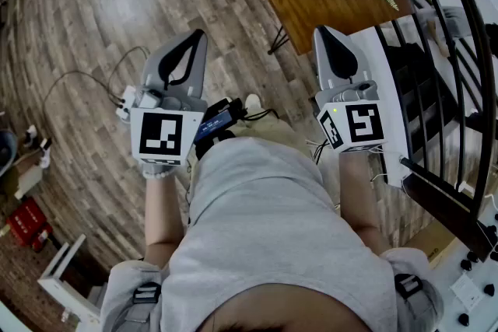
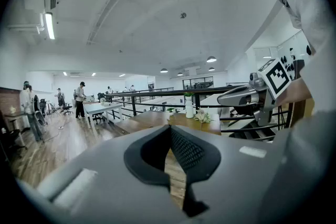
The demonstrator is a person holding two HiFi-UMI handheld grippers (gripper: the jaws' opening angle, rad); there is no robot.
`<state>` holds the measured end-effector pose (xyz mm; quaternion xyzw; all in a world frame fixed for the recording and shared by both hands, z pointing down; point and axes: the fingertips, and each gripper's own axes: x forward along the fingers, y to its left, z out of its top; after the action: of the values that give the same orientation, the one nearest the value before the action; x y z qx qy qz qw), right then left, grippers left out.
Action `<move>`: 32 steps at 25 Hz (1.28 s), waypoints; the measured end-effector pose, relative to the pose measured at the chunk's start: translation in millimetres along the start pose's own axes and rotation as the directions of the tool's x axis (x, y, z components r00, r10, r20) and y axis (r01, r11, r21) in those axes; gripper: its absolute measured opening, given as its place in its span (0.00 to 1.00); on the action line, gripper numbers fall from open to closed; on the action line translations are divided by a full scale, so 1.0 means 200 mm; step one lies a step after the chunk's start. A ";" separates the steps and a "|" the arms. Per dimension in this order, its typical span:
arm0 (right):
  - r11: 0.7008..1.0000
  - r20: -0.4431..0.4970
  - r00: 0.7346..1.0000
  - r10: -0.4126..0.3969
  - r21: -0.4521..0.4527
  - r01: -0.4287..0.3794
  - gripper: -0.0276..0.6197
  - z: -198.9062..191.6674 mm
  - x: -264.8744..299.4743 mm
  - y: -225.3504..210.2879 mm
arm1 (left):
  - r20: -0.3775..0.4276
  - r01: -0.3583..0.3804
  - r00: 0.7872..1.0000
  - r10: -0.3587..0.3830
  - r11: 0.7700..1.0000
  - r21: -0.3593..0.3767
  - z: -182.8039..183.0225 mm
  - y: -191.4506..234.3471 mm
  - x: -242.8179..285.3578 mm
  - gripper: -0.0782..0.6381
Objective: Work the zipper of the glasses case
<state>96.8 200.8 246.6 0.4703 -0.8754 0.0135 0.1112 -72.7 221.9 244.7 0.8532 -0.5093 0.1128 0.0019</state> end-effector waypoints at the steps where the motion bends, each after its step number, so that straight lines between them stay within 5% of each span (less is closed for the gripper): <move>1: 1.000 0.000 1.000 0.000 0.001 0.000 0.04 0.00 0.00 0.00 | -0.004 0.000 1.000 0.000 1.000 -0.001 0.00 0.00 0.00 0.13; 12: 1.000 -0.006 1.000 -0.007 0.008 0.007 0.04 -0.01 0.00 0.01 | -0.012 0.008 1.000 -0.008 1.000 -0.004 -0.03 -0.01 0.00 0.13; 18: 0.996 0.005 1.000 -0.004 0.090 0.003 0.05 -0.02 0.00 0.00 | -0.027 0.005 1.000 -0.006 0.999 -0.037 -0.05 -0.01 0.01 0.12; 20: 0.995 0.003 1.000 -0.003 0.100 0.003 0.05 -0.02 0.00 0.00 | -0.039 0.010 0.999 -0.012 0.999 -0.044 -0.06 -0.01 0.02 0.19; 23: 0.995 0.001 1.000 0.007 0.099 -0.007 0.15 -0.02 0.00 0.01 | -0.050 0.015 0.999 -0.018 0.999 -0.049 -0.08 -0.01 0.02 0.25; 32: 0.996 0.011 1.000 -0.020 0.086 0.019 0.18 0.01 0.04 0.02 | -0.028 0.017 0.999 -0.018 0.999 -0.033 -0.06 0.06 0.02 0.26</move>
<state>89.4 195.9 246.2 0.4832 -0.8700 0.0473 0.0860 -83.7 213.0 256.1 0.8558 -0.5034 0.1166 0.0242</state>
